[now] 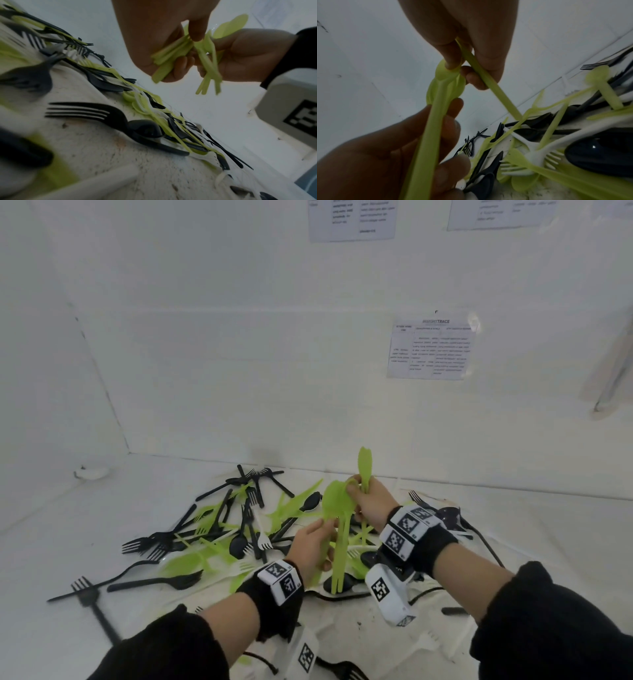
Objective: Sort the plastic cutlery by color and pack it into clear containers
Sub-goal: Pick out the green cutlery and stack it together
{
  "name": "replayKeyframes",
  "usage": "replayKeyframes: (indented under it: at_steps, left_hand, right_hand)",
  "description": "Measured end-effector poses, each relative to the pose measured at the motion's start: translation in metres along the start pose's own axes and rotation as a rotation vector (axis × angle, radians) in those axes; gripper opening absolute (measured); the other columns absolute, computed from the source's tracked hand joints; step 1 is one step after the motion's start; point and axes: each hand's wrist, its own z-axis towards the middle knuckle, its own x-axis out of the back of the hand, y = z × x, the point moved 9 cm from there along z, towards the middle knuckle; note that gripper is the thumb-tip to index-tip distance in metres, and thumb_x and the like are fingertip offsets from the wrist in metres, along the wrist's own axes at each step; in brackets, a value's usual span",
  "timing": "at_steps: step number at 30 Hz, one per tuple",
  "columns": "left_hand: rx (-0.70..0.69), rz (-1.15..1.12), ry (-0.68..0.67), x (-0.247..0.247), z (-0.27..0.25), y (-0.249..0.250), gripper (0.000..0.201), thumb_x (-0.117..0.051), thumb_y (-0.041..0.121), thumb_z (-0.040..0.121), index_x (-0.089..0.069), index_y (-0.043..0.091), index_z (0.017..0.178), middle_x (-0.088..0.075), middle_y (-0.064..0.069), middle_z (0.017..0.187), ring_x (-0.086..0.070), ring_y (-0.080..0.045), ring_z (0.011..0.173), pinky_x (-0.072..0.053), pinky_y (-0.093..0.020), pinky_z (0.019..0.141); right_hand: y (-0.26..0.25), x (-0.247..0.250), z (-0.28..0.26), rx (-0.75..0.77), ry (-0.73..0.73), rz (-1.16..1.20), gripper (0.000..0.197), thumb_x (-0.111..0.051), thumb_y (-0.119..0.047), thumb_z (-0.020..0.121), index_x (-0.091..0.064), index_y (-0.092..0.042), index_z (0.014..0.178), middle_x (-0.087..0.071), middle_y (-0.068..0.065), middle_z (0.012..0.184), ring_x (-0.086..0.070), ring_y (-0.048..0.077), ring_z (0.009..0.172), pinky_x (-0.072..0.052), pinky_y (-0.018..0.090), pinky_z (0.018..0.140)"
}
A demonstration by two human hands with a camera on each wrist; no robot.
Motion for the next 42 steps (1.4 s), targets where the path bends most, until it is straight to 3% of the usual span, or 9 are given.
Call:
replayKeyframes:
  at_steps: [8,12,16,20,26,29,34,38,42]
  left_hand:
    - [-0.022,0.1,0.034,0.003,-0.002,-0.002,0.028,-0.043,0.021,0.099,-0.06,0.01,0.079,-0.053,0.001,0.057,-0.043,-0.01,0.041,-0.034,-0.019,0.041]
    - [0.011,0.031,0.031,0.001,-0.005,-0.005,0.034,-0.036,0.024,0.101,-0.062,0.013,0.084,-0.059,-0.002,0.068,-0.057,-0.014,0.054,-0.048,-0.024,0.054]
    - [0.106,-0.161,0.004,-0.002,-0.007,-0.014,0.037,-0.034,0.025,0.102,-0.063,0.008,0.087,-0.065,-0.009,0.071,-0.064,-0.027,0.062,-0.054,-0.035,0.06]
    - [0.22,-0.255,-0.094,-0.011,-0.009,-0.023,0.04,-0.031,0.031,0.101,-0.059,0.004,0.101,-0.066,-0.01,0.076,-0.062,-0.025,0.052,-0.052,-0.032,0.058]
    - [0.175,-0.21,-0.102,-0.008,-0.012,-0.019,0.049,-0.024,0.044,0.101,-0.059,0.01,0.095,-0.047,-0.001,0.053,-0.041,-0.013,0.037,-0.037,-0.019,0.042]
    - [0.141,-0.153,-0.07,-0.001,-0.012,-0.018,0.046,-0.031,0.043,0.099,-0.06,0.009,0.09,-0.043,-0.001,0.051,-0.039,-0.012,0.035,-0.035,-0.018,0.038]
    - [0.164,-0.107,-0.052,0.01,-0.013,-0.021,0.027,-0.043,0.023,0.096,-0.058,0.009,0.079,-0.049,-0.002,0.054,-0.047,-0.017,0.043,-0.041,-0.026,0.051]
    - [0.211,-0.143,-0.047,0.016,-0.012,-0.028,0.031,-0.037,0.021,0.098,-0.06,0.007,0.084,-0.053,-0.006,0.069,-0.053,-0.019,0.055,-0.046,-0.029,0.058]
    - [0.234,-0.15,-0.031,0.023,-0.015,-0.028,0.022,-0.036,0.014,0.095,-0.05,0.011,0.079,-0.042,0.0,0.054,-0.04,-0.013,0.038,-0.036,-0.019,0.044]
  right_hand:
    - [0.008,-0.018,-0.003,-0.021,-0.008,0.004,0.007,-0.041,-0.019,0.098,-0.044,-0.023,0.092,-0.047,0.002,0.063,-0.041,0.018,0.045,-0.033,0.024,0.041]
    - [0.011,-0.01,0.0,-0.023,0.1,-0.056,0.004,-0.042,-0.017,0.097,-0.045,-0.017,0.098,-0.052,0.0,0.078,-0.053,0.021,0.07,-0.041,0.023,0.054]
    - [0.005,-0.004,-0.006,0.007,0.186,-0.103,0.016,-0.041,-0.016,0.098,-0.049,-0.014,0.111,-0.053,0.004,0.096,-0.052,0.019,0.084,-0.035,0.015,0.05]
    - [-0.002,-0.006,-0.006,0.034,0.191,-0.102,0.025,-0.044,-0.014,0.096,-0.051,-0.008,0.119,-0.054,0.002,0.099,-0.054,0.022,0.096,-0.037,0.022,0.079]
    - [0.004,-0.02,-0.006,0.004,0.147,-0.193,0.012,-0.046,-0.021,0.095,-0.055,-0.013,0.097,-0.058,0.011,0.098,-0.056,0.027,0.089,-0.04,0.026,0.074]
    - [0.012,-0.023,-0.005,-0.035,0.146,-0.189,0.013,-0.048,-0.022,0.094,-0.052,-0.01,0.091,-0.056,0.008,0.088,-0.054,0.023,0.076,-0.04,0.026,0.061]
    - [0.017,-0.034,-0.006,-0.057,0.122,-0.168,0.018,-0.048,-0.025,0.092,-0.046,-0.013,0.079,-0.047,0.005,0.068,-0.042,0.021,0.057,-0.037,0.031,0.058]
    - [0.008,-0.031,-0.009,-0.025,0.167,-0.098,0.006,-0.046,-0.019,0.094,-0.048,-0.014,0.09,-0.048,-0.001,0.069,-0.045,0.017,0.058,-0.038,0.027,0.054]
    - [0.004,-0.039,-0.008,-0.033,0.036,-0.039,0.004,-0.047,-0.017,0.094,-0.048,-0.015,0.091,-0.047,0.001,0.066,-0.041,0.015,0.047,-0.034,0.023,0.043]
